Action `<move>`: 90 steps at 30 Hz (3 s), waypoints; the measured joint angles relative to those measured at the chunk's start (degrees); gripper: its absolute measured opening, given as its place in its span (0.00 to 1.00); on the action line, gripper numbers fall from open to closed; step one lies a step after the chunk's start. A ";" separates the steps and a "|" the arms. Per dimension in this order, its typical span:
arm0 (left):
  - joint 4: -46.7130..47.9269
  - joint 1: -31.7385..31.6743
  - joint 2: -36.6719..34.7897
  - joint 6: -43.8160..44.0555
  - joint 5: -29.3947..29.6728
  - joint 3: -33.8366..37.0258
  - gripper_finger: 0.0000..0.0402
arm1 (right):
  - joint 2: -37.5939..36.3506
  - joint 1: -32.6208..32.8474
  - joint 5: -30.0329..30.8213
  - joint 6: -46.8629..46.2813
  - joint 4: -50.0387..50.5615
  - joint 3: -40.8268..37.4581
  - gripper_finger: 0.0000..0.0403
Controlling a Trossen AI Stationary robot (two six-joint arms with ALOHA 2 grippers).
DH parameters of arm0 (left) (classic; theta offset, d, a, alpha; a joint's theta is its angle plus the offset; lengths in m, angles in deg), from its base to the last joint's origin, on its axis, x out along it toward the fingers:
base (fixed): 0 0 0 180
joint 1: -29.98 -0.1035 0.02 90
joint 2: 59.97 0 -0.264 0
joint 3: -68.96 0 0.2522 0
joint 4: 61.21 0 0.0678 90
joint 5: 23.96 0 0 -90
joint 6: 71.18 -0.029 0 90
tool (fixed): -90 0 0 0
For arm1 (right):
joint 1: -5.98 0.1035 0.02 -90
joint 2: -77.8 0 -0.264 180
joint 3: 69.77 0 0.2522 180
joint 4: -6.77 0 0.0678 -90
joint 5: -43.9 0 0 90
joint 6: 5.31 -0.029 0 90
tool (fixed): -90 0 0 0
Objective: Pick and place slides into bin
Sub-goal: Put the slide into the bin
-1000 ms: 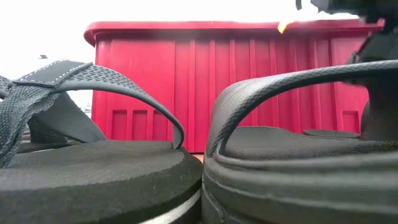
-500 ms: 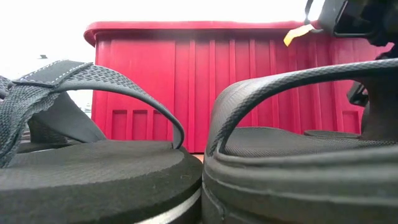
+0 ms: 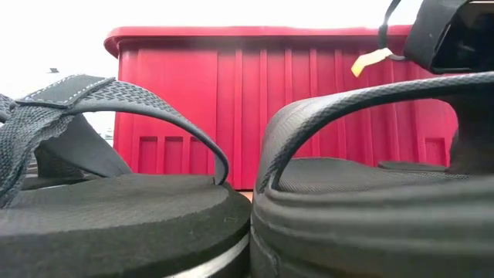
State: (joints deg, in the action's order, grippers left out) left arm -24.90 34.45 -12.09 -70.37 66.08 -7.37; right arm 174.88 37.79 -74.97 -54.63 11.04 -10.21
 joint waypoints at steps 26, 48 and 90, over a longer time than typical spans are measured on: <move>0.43 0.00 0.00 -2.03 0.00 0.00 0.06 | -9.69 2.35 -0.52 -4.80 -2.76 0.02 0.02; 0.39 0.00 0.00 -4.72 -0.07 0.00 0.06 | -13.79 11.58 20.87 8.40 46.39 31.65 0.02; -6.39 0.00 0.36 0.87 22.02 0.00 0.06 | -32.93 -69.02 -12.57 91.37 67.27 35.43 0.02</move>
State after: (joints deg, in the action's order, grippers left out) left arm -31.28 34.45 -11.73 -69.50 88.10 -7.37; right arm 141.95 -31.23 -87.54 36.74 78.31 25.22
